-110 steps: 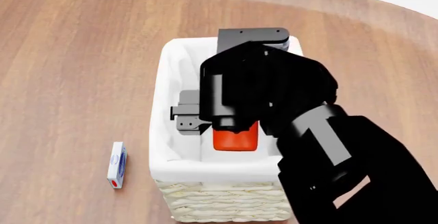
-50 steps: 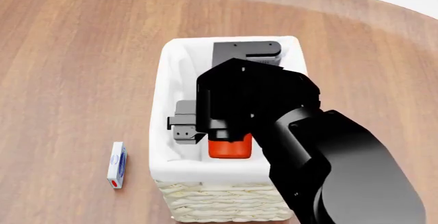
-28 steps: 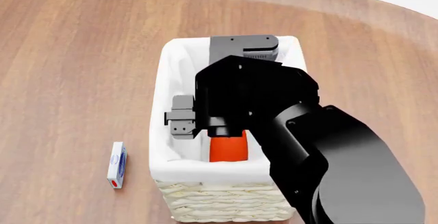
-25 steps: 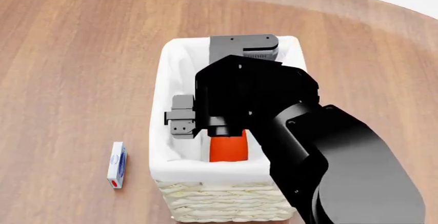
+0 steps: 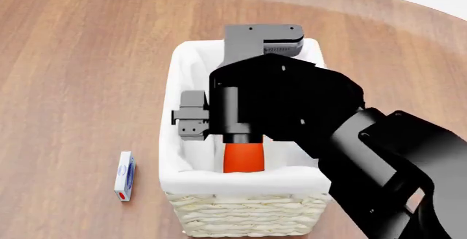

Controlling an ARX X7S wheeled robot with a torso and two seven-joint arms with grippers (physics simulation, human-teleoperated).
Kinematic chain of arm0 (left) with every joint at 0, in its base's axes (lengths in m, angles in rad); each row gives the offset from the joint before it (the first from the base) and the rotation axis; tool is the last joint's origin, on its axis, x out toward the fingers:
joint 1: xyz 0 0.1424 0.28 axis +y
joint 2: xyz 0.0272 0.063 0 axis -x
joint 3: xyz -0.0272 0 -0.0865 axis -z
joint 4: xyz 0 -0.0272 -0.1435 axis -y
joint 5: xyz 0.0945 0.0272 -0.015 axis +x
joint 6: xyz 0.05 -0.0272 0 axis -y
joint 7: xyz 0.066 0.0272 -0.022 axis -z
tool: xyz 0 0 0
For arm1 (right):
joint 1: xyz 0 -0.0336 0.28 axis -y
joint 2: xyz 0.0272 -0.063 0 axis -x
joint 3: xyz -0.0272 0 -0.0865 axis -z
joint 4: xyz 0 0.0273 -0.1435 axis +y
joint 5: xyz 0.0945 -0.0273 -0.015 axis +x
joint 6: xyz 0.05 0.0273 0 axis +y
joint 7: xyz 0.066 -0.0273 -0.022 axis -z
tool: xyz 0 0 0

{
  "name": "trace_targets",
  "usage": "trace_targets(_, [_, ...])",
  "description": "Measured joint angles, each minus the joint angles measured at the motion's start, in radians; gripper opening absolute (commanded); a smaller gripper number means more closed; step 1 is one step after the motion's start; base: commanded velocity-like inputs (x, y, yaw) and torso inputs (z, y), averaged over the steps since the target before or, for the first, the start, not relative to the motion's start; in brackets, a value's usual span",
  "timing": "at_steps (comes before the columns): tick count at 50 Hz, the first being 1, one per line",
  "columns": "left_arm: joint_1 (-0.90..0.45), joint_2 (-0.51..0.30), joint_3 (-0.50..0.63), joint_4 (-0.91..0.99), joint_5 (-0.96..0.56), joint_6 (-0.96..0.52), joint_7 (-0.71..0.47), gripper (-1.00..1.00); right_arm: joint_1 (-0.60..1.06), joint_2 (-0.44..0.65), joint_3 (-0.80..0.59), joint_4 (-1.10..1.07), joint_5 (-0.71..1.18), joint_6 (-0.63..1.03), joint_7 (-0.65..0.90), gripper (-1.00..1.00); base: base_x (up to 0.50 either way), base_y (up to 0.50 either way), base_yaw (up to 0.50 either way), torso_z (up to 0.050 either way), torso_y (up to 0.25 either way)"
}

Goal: Pick up the ketchup, and put it in the basket.

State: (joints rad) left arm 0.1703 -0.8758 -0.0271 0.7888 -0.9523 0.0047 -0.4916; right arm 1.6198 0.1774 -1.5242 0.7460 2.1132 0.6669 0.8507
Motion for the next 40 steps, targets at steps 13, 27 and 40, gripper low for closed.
trace_targets(13, [-0.007, 0.001, 0.011, 0.01, 0.003, -0.008, -0.002, 1.0, 0.013, 0.14, 0.064, -0.301, 0.025, -0.061, 0.137, 1.0, 0.0, 0.0, 0.0, 0.0, 0.0])
trace_targets(27, [-0.002, 0.008, 0.018, 0.006, 0.012, -0.004, 0.006, 1.0, -0.029, 0.282, 0.116, -0.649, -0.114, -0.192, 0.203, 1.0, 0.0, 0.0, 0.0, 0.0, 0.0])
trace_targets(40, [-0.004, 0.025, 0.037, -0.01, 0.034, -0.001, 0.021, 1.0, -0.126, 0.391, 0.1, -0.95, -0.493, -0.36, 0.274, 1.0, 0.0, 0.0, 0.0, 0.0, 0.0])
